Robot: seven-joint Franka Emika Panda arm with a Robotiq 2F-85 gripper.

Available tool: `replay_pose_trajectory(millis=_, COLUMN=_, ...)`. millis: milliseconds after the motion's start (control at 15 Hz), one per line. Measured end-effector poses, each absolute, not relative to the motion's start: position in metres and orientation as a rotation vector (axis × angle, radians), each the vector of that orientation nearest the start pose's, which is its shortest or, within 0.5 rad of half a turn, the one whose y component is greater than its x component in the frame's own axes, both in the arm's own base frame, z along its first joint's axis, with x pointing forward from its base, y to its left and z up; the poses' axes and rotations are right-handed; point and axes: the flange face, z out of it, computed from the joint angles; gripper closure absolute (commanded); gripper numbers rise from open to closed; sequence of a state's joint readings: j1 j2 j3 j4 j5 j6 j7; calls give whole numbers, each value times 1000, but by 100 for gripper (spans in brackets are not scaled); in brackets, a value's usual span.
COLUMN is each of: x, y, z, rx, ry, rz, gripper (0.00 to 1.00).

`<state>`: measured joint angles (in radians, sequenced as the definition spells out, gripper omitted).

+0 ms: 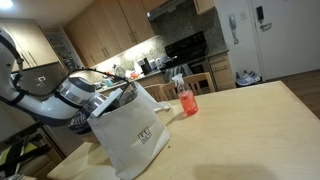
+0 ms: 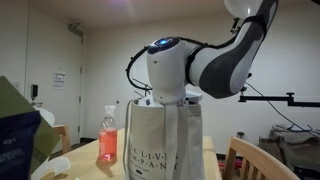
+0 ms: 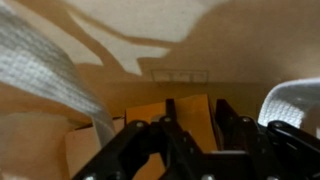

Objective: Move the bag slightly forward, take out the TAZO box, and put it on the table

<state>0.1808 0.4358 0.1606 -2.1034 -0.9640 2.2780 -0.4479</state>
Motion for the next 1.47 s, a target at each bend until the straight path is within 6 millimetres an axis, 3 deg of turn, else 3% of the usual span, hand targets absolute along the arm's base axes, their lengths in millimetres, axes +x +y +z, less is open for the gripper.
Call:
replay_pose_trajectory(millis=200, x=534, y=169, z=193, rx=1862, ry=1770, rz=-326, gripper=1)
replay_pose_trajectory(millis=867, x=532, y=165, z=190, rx=1864, ry=1757, rz=-361, gripper=0)
replay_pose_trajectory(millis=1467, x=531, y=176, z=193, rx=1853, ry=1772, rz=-346, gripper=0)
